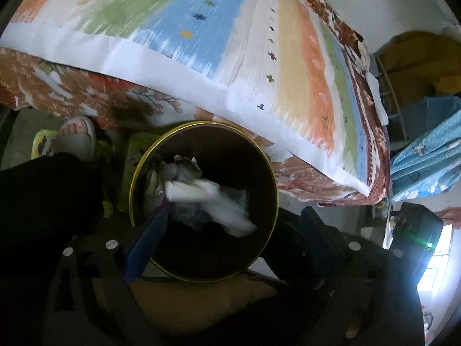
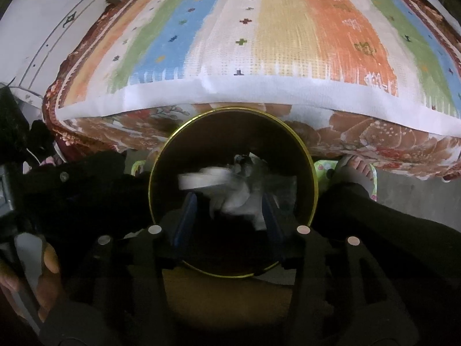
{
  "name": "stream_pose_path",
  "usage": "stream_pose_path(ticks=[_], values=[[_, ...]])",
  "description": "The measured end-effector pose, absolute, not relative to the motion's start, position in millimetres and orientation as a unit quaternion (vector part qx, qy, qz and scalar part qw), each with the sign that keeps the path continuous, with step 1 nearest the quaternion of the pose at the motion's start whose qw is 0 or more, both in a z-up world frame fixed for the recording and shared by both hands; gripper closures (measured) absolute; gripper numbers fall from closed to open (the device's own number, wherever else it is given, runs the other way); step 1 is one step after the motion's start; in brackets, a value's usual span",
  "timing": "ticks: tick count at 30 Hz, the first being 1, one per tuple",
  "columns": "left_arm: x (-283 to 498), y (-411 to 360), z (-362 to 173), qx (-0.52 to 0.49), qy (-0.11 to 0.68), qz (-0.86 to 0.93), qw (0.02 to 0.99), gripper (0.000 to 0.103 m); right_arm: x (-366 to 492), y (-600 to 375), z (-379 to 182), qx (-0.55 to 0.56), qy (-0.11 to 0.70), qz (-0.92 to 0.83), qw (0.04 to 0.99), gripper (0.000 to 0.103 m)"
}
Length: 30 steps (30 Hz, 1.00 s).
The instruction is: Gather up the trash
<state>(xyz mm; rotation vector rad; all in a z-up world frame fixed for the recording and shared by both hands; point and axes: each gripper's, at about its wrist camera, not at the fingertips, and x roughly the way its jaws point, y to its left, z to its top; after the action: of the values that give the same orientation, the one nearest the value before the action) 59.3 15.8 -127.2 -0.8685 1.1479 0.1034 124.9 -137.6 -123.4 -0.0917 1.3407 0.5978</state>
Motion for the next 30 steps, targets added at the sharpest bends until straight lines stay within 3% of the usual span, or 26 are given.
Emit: stream_pose_path(ticks=[13, 24, 30], values=[[59.3, 13.0, -109.1, -0.323, 0.527, 0.055, 0.784, 0.011, 117.9, -143.5, -101.8, -0.054, 0.573, 0.281, 0.768, 0.053], [50.3, 0.6, -72.6, -0.208, 0.490, 0.068, 0.844, 0.006, 104.1, -157.0, -64.8, -0.060, 0.506, 0.290, 0.810, 0.044], [35.7, -11.3, -61.3, -0.163, 0.466, 0.064, 0.867, 0.006, 89.6, -165.6, -47.7, -0.065, 0.473, 0.299, 0.826, 0.029]])
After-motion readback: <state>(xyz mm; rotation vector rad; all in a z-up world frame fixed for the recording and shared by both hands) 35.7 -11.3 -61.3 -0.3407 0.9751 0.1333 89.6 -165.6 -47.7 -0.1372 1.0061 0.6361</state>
